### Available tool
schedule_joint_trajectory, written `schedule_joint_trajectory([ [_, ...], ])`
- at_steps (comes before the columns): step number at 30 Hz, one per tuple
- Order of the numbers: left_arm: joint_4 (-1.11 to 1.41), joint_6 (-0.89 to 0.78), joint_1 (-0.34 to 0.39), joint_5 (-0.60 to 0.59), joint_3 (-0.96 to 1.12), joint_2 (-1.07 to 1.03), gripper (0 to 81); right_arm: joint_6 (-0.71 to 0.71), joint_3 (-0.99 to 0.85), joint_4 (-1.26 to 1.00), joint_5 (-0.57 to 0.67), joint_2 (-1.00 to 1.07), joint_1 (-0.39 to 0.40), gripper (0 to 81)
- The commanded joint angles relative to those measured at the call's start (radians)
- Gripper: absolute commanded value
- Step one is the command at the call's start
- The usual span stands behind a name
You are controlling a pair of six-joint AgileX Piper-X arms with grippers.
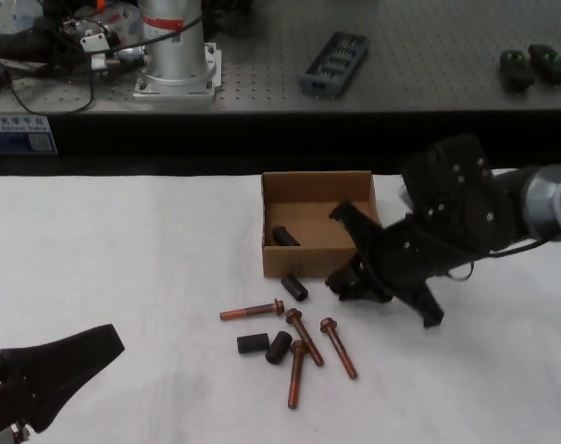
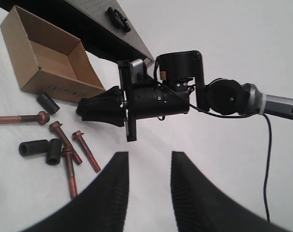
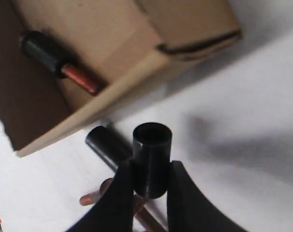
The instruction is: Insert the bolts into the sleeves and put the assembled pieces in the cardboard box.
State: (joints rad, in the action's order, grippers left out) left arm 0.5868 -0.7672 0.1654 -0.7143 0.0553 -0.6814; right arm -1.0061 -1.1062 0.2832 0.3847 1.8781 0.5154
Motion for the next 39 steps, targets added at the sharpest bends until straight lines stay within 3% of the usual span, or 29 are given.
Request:
schedule_joint_trajectory([
  [1, 0.02, 0.012, -0.002, 0.061, 0.002, 0.01, 22.3, 0.097, 0.002, 0.014, 0.003, -0.065, -0.005, 1.5],
  [7, -0.058, 0.057, -0.002, 0.104, 0.002, 0.01, 22.1, 0.256, 0.068, 0.041, 0.015, -0.232, -0.001, 1.5],
  [15, -0.279, 0.112, -0.002, 0.155, 0.054, 0.01, 22.1, 0.341, 0.286, 0.041, 0.039, -0.502, -0.001, 1.5],
  [19, -0.604, 0.324, 0.025, 0.224, 0.198, 0.01, 22.1, 0.389, 0.371, 0.039, 0.076, -0.609, -0.001, 1.5],
  [21, -0.68, 0.359, 0.043, 0.289, 0.256, 0.0, 22.1, 0.414, 0.397, 0.039, 0.095, -0.654, -0.001, 1.5],
  [23, -0.696, 0.389, 0.062, 0.272, 0.301, -0.024, 22.1, 0.433, 0.416, 0.039, 0.106, -0.689, -0.001, 1.5],
  [29, -0.792, 0.725, 0.123, 0.169, 0.422, -0.18, 22.1, 0.493, 0.442, 0.046, 0.175, -0.763, -0.001, 1.5],
  [35, -0.923, 1.176, 0.149, 0.171, 0.581, -0.437, 22.1, 0.514, 0.442, 0.047, 0.247, -0.787, -0.001, 1.5],
  [39, -0.926, 1.331, 0.149, 0.203, 0.699, -0.585, 22.1, 0.554, 0.442, 0.047, 0.283, -0.787, -0.001, 1.5],
])
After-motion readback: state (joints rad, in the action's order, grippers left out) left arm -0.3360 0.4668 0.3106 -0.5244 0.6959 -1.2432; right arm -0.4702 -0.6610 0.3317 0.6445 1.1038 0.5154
